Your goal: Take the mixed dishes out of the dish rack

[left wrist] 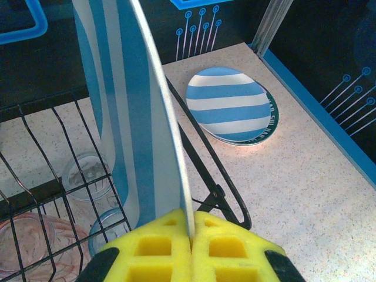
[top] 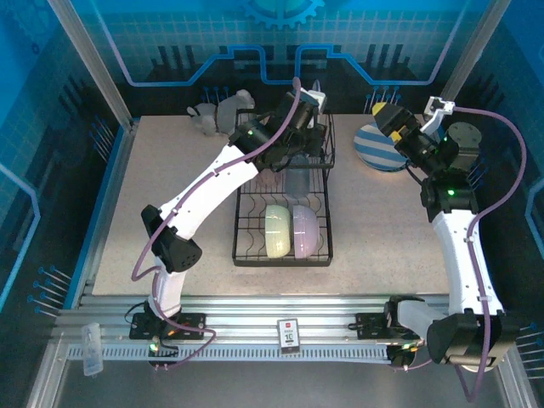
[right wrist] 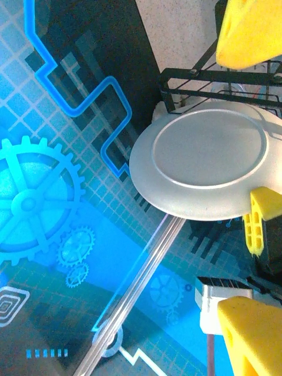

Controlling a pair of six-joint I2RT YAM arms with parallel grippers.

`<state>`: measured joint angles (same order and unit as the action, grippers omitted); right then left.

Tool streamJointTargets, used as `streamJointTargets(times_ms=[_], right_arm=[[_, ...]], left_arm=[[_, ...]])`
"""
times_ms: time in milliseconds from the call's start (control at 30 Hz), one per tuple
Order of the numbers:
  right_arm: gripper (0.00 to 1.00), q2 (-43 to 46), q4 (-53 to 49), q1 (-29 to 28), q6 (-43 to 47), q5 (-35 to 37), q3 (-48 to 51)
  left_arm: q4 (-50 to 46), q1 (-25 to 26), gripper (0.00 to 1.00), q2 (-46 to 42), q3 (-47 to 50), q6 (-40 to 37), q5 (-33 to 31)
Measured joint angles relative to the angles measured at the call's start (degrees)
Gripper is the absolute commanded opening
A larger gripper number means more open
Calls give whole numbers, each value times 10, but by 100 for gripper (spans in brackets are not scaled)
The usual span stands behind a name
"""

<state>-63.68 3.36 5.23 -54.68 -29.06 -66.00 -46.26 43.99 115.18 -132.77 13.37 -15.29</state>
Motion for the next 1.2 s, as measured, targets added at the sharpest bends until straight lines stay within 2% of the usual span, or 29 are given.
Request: streamJointTargets(times_ms=[500,1200], right_arm=[[100,4,7,0,-2,-6,0],[100,4,2,0,-9,-10,-1]], left_arm=[[37,0,0,-67,95,16,-1],[162,1,0,-207,246,14,-3]])
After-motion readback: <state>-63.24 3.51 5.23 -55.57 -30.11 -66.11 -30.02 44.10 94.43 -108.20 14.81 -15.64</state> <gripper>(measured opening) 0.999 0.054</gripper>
